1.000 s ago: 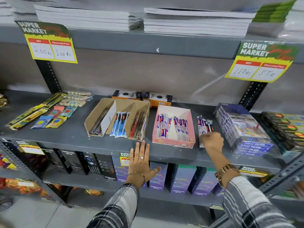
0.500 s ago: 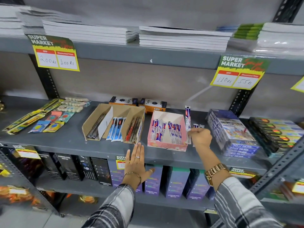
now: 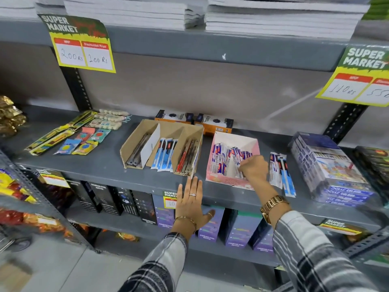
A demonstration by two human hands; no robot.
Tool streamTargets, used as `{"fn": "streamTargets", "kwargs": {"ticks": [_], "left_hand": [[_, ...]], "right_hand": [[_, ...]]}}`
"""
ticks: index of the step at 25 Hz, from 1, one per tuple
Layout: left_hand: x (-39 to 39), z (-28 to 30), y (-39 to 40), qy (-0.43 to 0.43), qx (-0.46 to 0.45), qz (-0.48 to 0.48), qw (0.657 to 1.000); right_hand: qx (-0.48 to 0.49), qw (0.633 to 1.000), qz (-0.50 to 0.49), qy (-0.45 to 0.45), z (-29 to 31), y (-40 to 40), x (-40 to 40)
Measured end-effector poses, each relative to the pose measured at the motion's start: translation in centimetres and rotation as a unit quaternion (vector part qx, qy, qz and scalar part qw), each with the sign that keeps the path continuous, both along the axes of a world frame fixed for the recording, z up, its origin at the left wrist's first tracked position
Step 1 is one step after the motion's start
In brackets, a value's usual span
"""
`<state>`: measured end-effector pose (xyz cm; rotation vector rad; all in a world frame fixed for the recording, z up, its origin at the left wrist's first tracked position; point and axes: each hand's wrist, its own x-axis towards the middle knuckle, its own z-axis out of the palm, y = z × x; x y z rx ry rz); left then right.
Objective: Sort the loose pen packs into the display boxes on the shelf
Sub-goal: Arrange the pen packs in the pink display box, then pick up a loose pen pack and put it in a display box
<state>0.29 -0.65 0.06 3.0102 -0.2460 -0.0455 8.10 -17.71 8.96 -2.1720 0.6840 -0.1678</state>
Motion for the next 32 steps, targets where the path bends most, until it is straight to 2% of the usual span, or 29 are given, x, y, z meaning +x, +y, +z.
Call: {"fn": "streamTargets", "kwargs": {"ticks": [3, 10, 14, 18, 22, 25, 32], "left_hand": [[0.3, -0.5, -0.1, 0.012, -0.032, 0.004, 0.999], [0.1, -0.5, -0.2, -0.012, -0.034, 0.012, 0.999], [0.2, -0.5, -0.1, -0.012, -0.017, 0.003, 1.000], [-0.2, 0.2, -0.2, -0.042, 0.015, 0.008, 0.999], [-0.2, 0.5, -0.2, -0.016, 0.023, 0.001, 1.000], [-0.3, 0.6, -0.4, -0.018, 0.025, 0.009, 0.999], [-0.5, 1.1, -0.5, 0.001, 0.016, 0.006, 1.000]], "right_hand": [[-0.024, 1.000, 0.002, 0.002, -0.5, 0.7, 0.4], [-0.073, 0.997, 0.024, 0.022, -0.8, 1.2, 0.3], [-0.055, 0.998, -0.007, -0.033, 0.0, 0.8, 0.1], [-0.089, 0.991, -0.031, -0.096, 1.5, -1.5, -1.5], [-0.117, 0.985, -0.098, -0.077, 1.0, -5.7, -2.9], [-0.105, 0.985, -0.134, -0.023, 0.1, -7.6, -4.4], [-0.044, 0.988, -0.146, 0.020, -1.7, -8.5, -5.4]]}}
